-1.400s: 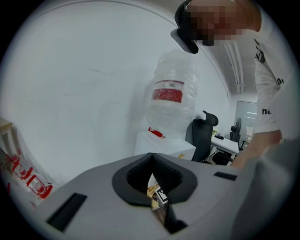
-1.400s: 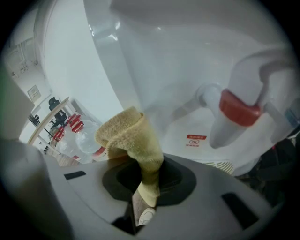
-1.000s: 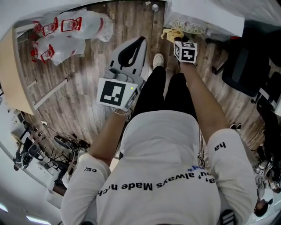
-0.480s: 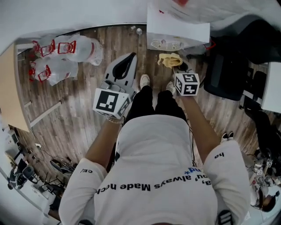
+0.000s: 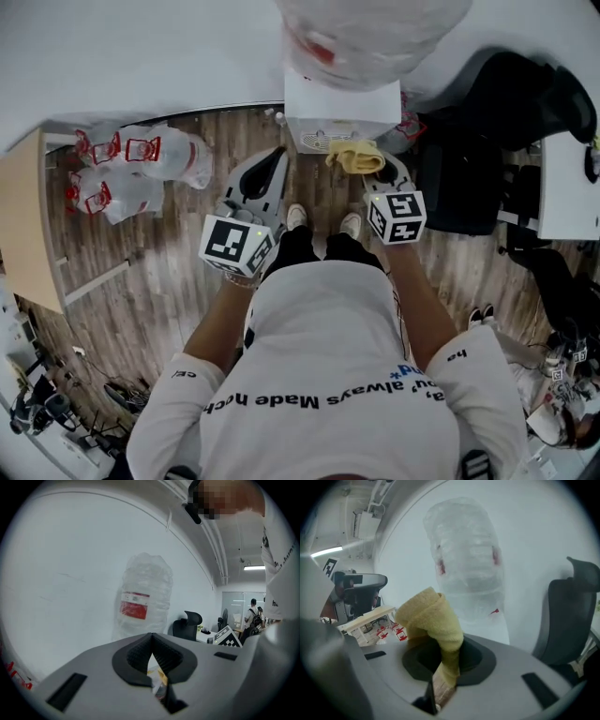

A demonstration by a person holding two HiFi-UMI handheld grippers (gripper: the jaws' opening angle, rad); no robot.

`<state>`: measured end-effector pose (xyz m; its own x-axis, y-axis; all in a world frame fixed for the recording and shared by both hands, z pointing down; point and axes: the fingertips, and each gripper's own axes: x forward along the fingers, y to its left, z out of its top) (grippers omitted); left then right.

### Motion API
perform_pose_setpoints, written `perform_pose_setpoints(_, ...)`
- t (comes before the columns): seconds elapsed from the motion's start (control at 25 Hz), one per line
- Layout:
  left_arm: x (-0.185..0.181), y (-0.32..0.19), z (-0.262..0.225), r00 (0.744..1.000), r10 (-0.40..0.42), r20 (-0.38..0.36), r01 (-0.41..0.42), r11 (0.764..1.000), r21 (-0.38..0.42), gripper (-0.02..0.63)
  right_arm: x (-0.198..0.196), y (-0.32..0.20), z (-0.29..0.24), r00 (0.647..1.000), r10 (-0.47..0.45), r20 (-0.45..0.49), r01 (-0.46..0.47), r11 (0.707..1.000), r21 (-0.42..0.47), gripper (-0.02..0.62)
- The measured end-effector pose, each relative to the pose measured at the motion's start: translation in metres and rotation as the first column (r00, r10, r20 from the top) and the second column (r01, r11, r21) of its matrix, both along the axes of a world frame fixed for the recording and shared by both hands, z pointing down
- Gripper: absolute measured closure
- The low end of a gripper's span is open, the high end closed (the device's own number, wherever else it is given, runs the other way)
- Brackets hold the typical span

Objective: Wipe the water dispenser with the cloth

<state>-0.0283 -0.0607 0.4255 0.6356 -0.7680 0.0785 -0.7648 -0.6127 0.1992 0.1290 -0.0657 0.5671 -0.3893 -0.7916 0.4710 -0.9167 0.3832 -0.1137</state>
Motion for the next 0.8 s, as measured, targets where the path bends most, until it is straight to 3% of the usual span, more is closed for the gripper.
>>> perform_pose_setpoints(0.8,0.050,0.035,-0.094,0.995,0.099,-0.013,-0.098,0.992,0.081,0.588,0.037,0.030,-0.178,0.999,-0.027,-0.038,0.035,0.970,0.242,0.532)
